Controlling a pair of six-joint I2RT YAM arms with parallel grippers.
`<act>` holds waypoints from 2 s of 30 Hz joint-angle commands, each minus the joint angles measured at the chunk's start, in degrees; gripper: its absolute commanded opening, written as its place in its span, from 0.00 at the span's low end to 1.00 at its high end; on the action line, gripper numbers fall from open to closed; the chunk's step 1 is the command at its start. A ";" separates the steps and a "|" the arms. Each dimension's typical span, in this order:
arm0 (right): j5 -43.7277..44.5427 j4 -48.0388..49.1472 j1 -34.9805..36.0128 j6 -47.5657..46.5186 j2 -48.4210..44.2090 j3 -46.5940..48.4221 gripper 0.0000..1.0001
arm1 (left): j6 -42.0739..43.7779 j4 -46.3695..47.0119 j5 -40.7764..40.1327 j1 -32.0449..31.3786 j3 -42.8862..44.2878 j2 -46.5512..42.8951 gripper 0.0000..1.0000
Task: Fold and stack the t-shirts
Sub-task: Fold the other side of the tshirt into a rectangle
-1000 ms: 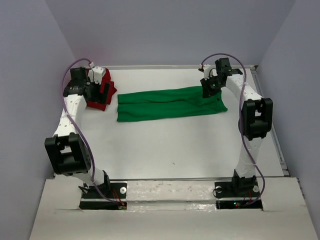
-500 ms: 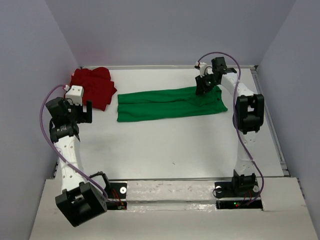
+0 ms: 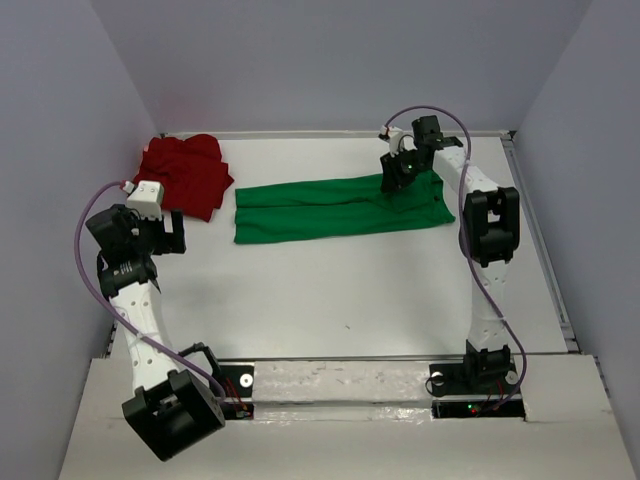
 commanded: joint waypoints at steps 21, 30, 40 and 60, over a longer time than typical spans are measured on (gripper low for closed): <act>2.67 1.70 0.87 -2.19 3.60 2.35 0.40 | -1.90 2.15 6.11 2.69 -0.58 -2.41 0.99; 3.55 3.03 0.87 -1.66 3.51 2.09 0.39 | -2.08 2.24 7.07 2.95 -0.93 -2.58 0.99; 4.96 3.02 0.87 -2.18 4.75 1.56 0.15 | -2.26 2.33 7.95 3.30 -1.20 -3.11 0.99; 1.27 0.39 0.87 -2.18 -1.84 -0.28 0.00 | -3.14 2.59 10.15 3.74 -0.58 -2.59 0.99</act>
